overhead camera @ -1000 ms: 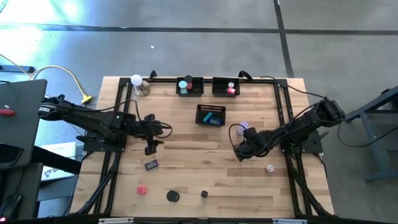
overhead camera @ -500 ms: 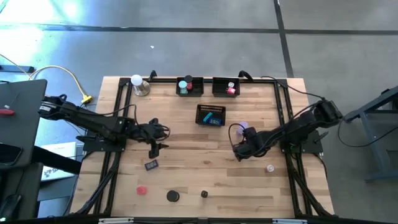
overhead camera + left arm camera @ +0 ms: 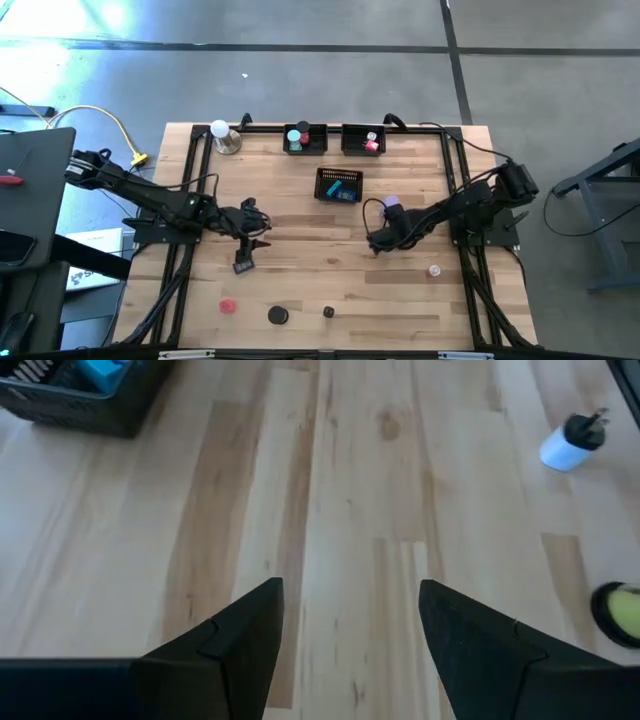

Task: Pick & Place Office items
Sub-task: Put the right blue digital timer into the bottom black bin

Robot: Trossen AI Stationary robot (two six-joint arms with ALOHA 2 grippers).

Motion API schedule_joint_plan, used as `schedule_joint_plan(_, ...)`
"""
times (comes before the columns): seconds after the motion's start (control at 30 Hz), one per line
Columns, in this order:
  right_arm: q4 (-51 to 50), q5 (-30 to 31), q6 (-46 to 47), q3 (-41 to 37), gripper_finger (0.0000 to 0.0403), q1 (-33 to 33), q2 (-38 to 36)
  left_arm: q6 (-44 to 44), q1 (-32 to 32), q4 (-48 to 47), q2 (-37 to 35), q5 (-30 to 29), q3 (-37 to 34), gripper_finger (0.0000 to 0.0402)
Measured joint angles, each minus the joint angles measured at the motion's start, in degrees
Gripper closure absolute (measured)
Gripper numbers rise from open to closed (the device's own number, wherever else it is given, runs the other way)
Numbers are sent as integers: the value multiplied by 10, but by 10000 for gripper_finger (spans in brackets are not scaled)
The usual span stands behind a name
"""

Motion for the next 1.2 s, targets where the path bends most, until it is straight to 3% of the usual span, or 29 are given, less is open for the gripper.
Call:
schedule_joint_plan(0.17, 9, -13, -8, 0, 193, -1, 1, 0, -16, 0, 0, 0, 0, 177)
schedule_joint_plan(0.43, 14, -20, -44, -1, 277, -1, 1, -6, -22, 0, 0, 0, 0, 177)
schedule_joint_plan(0.8, 6, -3, -90, 13, 277, 11, -7, -20, -22, 0, 0, 0, 0, 177)
schedule_joint_plan(1.2, -28, -4, -208, 156, 277, 38, -10, -26, -22, -1, 0, 37, 0, 177)
